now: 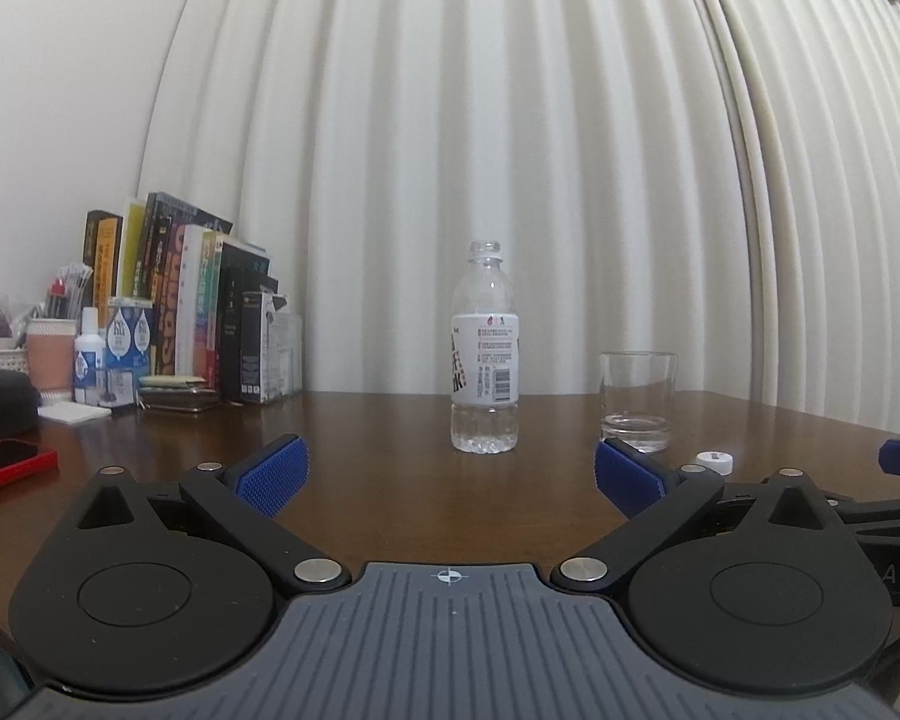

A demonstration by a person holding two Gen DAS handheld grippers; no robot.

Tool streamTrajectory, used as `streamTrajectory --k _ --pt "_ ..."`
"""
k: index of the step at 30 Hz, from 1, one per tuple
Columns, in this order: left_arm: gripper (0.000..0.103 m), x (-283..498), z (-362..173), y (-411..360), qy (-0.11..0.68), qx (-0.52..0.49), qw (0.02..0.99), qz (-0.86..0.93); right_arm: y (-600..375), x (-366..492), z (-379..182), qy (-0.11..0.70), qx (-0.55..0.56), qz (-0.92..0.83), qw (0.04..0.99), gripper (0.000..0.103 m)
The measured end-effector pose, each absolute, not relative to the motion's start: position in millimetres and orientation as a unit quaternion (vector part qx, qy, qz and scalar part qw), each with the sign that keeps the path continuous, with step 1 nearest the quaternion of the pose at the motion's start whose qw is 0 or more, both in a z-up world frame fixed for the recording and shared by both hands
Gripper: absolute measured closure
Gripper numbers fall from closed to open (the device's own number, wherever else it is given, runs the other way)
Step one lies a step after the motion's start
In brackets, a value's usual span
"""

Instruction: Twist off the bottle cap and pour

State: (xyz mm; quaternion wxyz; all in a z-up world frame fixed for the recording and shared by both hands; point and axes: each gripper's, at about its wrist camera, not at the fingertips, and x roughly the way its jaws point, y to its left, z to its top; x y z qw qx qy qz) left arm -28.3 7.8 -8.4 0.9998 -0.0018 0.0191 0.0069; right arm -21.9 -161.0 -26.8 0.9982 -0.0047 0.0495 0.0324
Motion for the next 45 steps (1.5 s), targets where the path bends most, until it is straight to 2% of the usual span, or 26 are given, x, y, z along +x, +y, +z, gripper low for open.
streamTrajectory --k 45 --pt "0.000 -28.8 -10.1 8.7 0.021 0.001 1.000 0.007 -161.0 -19.8 -27.1 0.046 -0.005 0.033 0.998 0.000"
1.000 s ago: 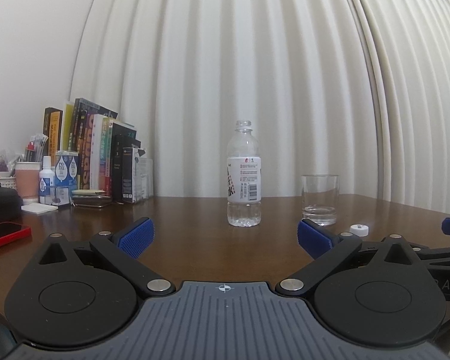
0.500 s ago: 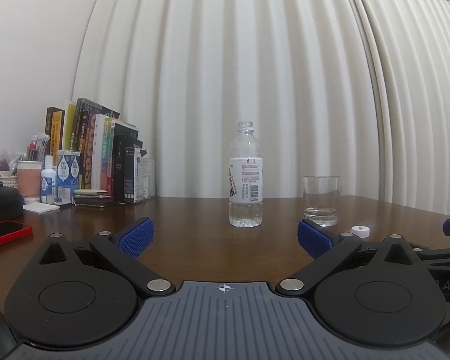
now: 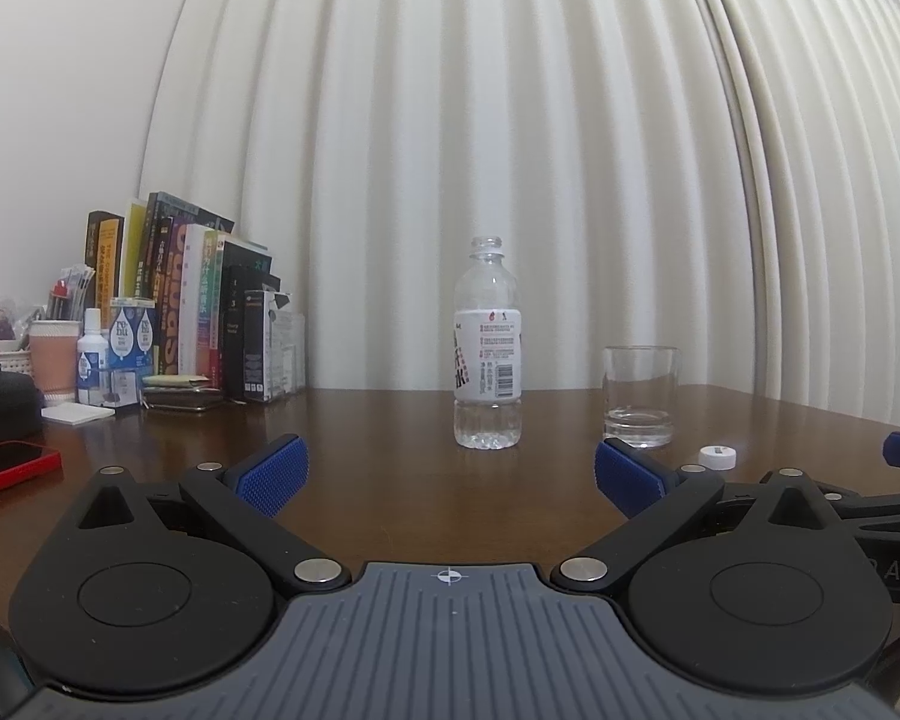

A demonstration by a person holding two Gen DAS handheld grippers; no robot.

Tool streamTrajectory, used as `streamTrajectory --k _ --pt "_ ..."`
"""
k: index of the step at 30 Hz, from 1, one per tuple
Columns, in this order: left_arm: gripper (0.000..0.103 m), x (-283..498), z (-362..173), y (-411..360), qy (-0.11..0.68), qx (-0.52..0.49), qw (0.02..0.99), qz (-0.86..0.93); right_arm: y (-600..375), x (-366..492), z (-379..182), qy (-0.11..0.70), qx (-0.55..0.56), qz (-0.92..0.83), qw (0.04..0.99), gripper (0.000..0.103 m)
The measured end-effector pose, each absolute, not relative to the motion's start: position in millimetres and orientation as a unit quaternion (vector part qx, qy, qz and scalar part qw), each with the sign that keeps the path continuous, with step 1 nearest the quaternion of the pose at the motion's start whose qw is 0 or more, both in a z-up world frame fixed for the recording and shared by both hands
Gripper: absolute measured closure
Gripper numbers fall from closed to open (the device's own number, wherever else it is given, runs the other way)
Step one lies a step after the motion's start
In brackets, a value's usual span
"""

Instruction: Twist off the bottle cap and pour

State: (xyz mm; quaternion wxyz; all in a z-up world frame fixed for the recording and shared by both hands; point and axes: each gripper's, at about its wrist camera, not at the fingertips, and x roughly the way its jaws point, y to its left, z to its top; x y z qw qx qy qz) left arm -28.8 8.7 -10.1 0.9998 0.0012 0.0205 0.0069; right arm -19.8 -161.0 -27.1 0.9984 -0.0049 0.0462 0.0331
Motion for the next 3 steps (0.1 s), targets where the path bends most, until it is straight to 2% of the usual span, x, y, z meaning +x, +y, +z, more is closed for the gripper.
streamTrajectory --k 3 --pt "0.000 -29.6 -10.5 8.4 0.019 0.001 1.000 0.009 -160.0 -19.2 -27.2 0.046 -0.006 0.033 0.998 0.000"
